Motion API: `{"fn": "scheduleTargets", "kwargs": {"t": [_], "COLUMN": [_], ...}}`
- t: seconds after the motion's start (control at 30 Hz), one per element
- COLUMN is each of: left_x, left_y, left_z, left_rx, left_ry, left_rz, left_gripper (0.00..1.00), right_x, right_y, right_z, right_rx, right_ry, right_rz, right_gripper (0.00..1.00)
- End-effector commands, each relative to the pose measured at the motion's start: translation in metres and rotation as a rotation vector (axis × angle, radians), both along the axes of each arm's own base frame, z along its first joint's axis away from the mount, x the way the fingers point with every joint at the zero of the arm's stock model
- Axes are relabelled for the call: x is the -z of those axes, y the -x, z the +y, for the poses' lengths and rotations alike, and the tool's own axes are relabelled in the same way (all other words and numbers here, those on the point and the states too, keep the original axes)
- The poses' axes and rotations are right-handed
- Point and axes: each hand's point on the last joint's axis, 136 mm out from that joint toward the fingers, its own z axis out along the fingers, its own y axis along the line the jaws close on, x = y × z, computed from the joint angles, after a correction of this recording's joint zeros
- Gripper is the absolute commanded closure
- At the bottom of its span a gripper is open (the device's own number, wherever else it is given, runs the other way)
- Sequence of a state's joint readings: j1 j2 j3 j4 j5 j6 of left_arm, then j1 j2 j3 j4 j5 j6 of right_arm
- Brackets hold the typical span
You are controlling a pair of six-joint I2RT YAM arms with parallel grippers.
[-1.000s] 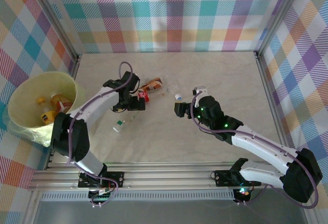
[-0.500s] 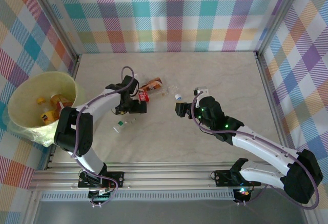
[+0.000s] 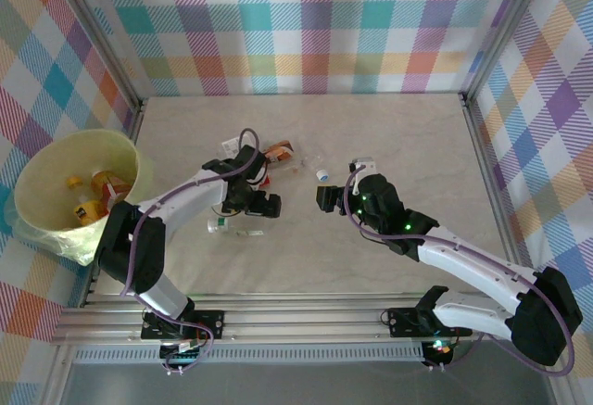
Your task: Put the plastic bottles in the bin
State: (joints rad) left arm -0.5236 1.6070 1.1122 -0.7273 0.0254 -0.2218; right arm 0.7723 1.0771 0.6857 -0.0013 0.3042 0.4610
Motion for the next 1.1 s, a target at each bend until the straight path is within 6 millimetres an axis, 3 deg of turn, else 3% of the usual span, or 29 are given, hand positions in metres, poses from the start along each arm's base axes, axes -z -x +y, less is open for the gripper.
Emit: {"fn": "scheduleTargets", "kwargs": {"t": [0.0,0.17,0.3,0.5,0.67,0.87,1.07], "left_x": [0.004,-0.030,-0.051,-0.048,-0.040,-0.024,-0.009], "left_y": [0.010,0.006,0.011,0.030,0.043,0.045,0.041], "left_z": [0.009,0.004,0.004,0.024,0.051,0.054,0.058], "left_rx": [0.065,-0.032,-0.292,-0.770,-1.144,-1.378,-1.482], "left_ry": [-0.121,-0.045,0.092,0.276,0.349,0.414,0.422], "left_rz": [0.008,-0.055,-0.074,-0.072,-0.090,-0.045,-0.055], "left_gripper": [0.00,0.00,0.00,0.00,0.00,0.00,0.00], "right_x": [-0.004,-0.005,-0.002,0.003,0.003,-0.001,-0.004], "right_y": [-0.002,-0.002,-0.003,-0.006,-0.011,-0.012,-0.011], "right_z": [-0.005,-0.007,-0.006,-0.001,0.006,0.012,0.014], "right_rx": [0.028,0.038,0.040,0.029,-0.014,-0.045,-0.048], "right_ry": [-0.011,-0.010,-0.007,-0.001,0.059,0.065,0.048], "right_rz": [-0.003,-0.005,0.002,-0.003,-0.024,-0.027,-0.019], "right_gripper": [0.00,0.00,0.00,0.00,0.00,0.00,0.00]}}
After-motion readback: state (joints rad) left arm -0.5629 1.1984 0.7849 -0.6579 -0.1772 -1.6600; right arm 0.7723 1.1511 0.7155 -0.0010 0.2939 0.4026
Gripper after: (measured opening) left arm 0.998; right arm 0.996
